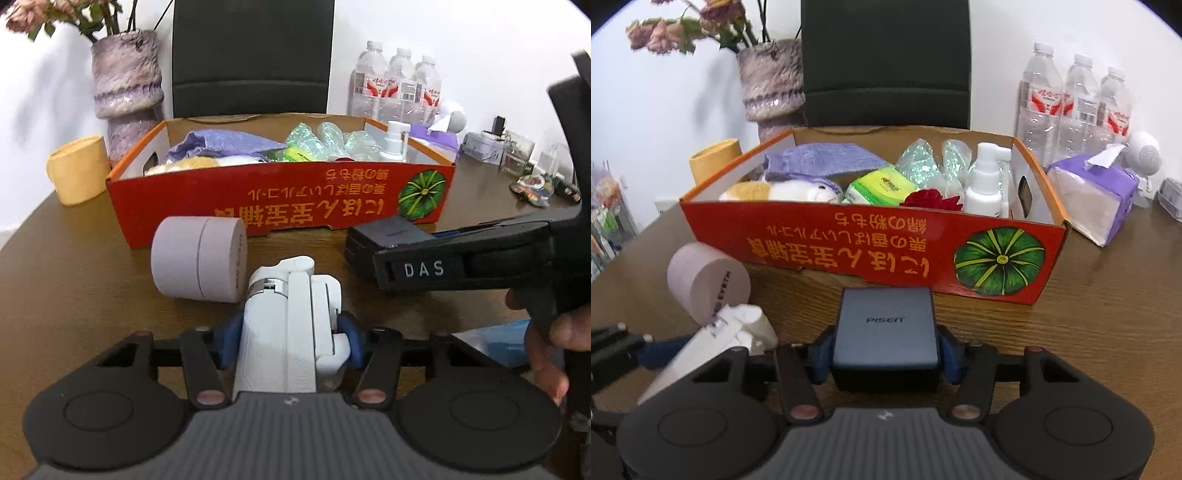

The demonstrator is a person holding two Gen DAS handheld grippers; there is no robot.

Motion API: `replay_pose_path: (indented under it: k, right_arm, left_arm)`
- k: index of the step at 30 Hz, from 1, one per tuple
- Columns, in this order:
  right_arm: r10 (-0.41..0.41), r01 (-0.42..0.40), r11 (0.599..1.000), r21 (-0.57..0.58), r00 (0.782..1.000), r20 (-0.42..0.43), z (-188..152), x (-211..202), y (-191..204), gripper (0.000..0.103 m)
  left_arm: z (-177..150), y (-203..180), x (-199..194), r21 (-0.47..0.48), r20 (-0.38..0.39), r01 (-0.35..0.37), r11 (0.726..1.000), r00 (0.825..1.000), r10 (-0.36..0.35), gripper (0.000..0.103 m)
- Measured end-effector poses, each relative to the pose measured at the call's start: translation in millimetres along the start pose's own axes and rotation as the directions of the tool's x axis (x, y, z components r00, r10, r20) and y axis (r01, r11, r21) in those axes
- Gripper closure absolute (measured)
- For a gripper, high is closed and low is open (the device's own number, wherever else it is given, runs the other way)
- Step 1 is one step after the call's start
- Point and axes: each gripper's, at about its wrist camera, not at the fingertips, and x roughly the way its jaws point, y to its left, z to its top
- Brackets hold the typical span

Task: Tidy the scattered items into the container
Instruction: 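Grasp the white plastic device with the left tool while the right tool grasps the black charger, then carry the white device and black charger into the cardboard box and open both tools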

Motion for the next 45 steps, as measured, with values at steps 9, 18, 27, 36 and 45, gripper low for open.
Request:
replay_pose_path:
  k: [9, 18, 27, 36, 45]
  right_arm:
    - [-0.023, 0.025, 1.000, -0.019, 0.997, 0.076, -1.9, -38.9, 4.5, 0.050]
    - [0.004, -0.003, 1.000, -0.015, 0.996, 0.088, 6.8, -51.2, 3.5, 0.050]
    - [0.025, -0.015, 0.998, -0.068, 0.987, 0.160, 76.2, -60.9, 14.0, 0.050]
    - [-0.014, 0.015, 1.000, -0.011, 0.994, 0.104, 203.1, 12.7, -18.2, 0.051]
    - [-0.080, 0.088, 0.993, 0.084, 0.992, -0.097, 229.4, 129.3, -59.6, 0.050]
  left_arm:
    - [17.2, -7.3, -46.0, 0.007, 0.102, 0.022, 1.000, 0.995, -0.022, 0.048]
    - [52.5, 14.1, -57.4, -0.026, 0.157, 0.010, 1.000, 0.988, -0.006, 0.048]
    - [140.5, 54.1, -26.1, -0.077, 0.142, 0.054, 0.996, 0.989, -0.042, 0.048]
    - [233.0, 87.8, 94.5, -0.096, -0.011, 0.014, 0.995, 1.000, -0.015, 0.048]
    - [243.7, 122.2, 193.9, -0.127, -0.220, -0.073, 0.989, 0.974, 0.043, 0.035]
